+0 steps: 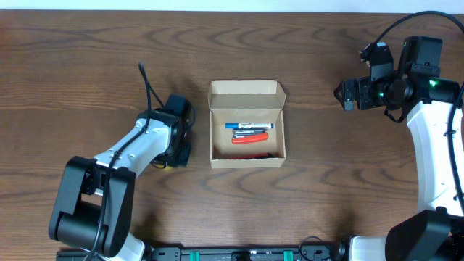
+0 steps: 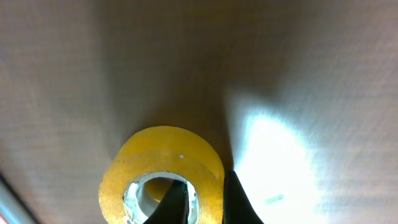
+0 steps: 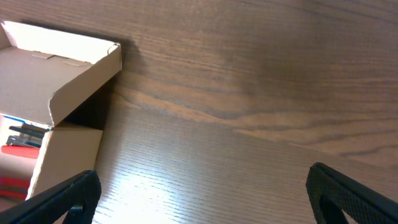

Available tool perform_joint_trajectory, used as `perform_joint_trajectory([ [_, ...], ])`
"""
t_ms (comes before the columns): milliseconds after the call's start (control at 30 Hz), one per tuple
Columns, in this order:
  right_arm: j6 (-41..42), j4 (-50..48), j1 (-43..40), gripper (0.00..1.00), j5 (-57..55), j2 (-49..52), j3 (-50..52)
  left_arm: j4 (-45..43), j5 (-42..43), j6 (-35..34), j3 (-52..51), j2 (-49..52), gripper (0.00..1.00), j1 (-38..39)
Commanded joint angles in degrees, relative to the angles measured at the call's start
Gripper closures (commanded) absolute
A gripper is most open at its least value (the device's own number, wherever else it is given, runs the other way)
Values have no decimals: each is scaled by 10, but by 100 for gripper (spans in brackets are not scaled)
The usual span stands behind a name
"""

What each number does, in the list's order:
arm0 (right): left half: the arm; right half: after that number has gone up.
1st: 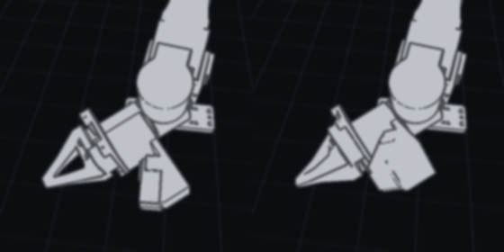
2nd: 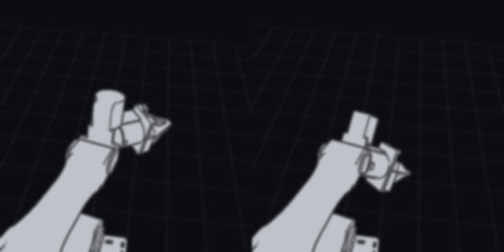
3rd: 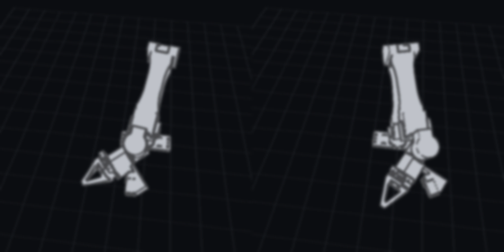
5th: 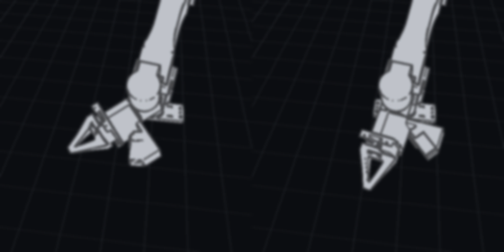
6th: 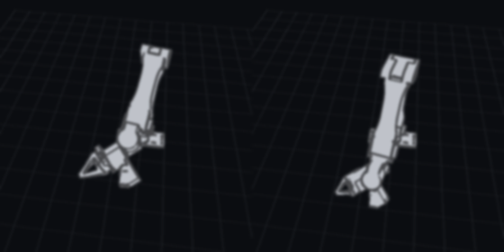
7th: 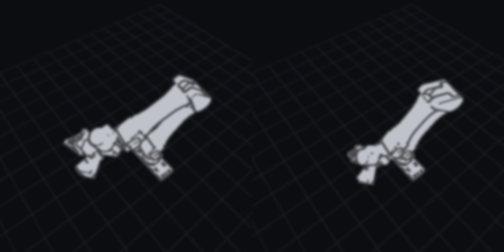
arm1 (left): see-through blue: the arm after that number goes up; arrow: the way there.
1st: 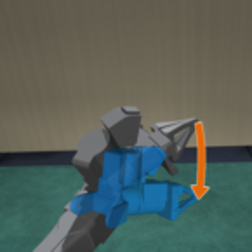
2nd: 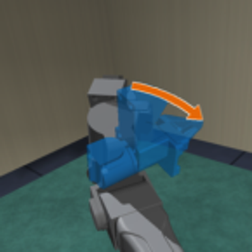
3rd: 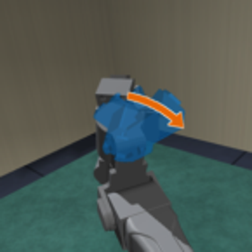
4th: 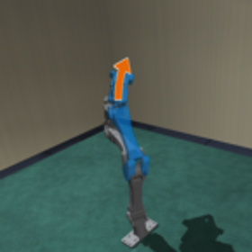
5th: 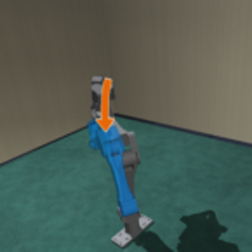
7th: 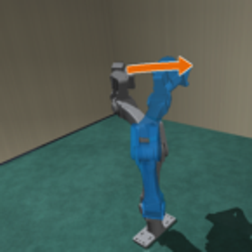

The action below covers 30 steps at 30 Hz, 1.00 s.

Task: Pack container
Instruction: 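Grasp yellow tape roll with left gripper, then carry tape roll into box and release with left gripper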

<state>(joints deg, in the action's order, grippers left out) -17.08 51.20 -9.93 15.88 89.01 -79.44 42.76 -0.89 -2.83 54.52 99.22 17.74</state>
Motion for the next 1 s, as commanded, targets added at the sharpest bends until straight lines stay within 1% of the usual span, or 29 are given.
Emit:
perform_joint_trajectory([
  [0,8,0,-1,1,7,4,-5,38,-5,-19,48,-19,94,-1],
  [133,8,-1,-2,1,6,4,-5,84,24,-19,123,-66,94,-1],
  [233,8,-2,-2,1,6,4,-5,83,24,-17,174,-110,94,1],
  [300,8,-2,-2,1,6,4,-5,75,25,-1,196,-130,94,4],
  [400,8,-2,-2,1,6,4,-5,61,71,92,220,-154,94,22],
  [467,8,-2,-2,1,6,4,-5,61,125,178,223,-162,94,43],
  [500,8,-2,-2,1,6,4,-5,65,149,223,223,-162,94,55],
  [633,8,-2,-2,1,6,4,-5,77,212,348,223,-161,94,108],
  [667,8,-2,-2,1,6,4,-5,76,229,390,223,-161,94,125],
  [733,8,-2,-2,1,6,4,-5,66,242,433,223,-161,94,148],
  [767,8,-2,-2,1,6,4,-5,57,243,438,223,-161,94,157],
  [867,8,-2,-2,1,6,4,-5,16,251,438,223,-160,94,186],
  [967,8,-2,-2,1,6,4,-5,-16,247,436,223,-152,94,199],
])
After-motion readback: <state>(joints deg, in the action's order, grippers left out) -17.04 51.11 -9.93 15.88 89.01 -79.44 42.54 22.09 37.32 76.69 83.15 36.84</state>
